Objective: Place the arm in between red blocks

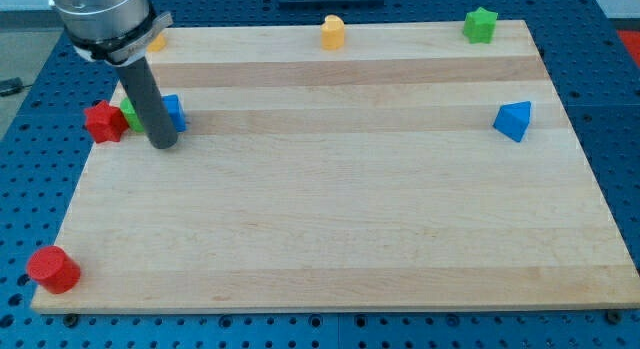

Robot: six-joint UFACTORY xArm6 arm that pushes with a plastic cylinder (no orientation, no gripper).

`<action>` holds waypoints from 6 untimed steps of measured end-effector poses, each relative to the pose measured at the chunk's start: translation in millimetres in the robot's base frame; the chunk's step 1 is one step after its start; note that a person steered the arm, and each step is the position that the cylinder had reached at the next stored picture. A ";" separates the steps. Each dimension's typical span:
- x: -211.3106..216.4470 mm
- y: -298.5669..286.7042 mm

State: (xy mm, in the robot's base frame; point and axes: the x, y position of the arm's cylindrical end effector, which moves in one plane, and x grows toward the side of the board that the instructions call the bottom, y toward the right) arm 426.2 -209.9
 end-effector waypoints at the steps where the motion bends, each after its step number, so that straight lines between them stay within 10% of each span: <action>1: 42.3 0.4; 3: 135.2 0.1; 6: 161.1 -21.5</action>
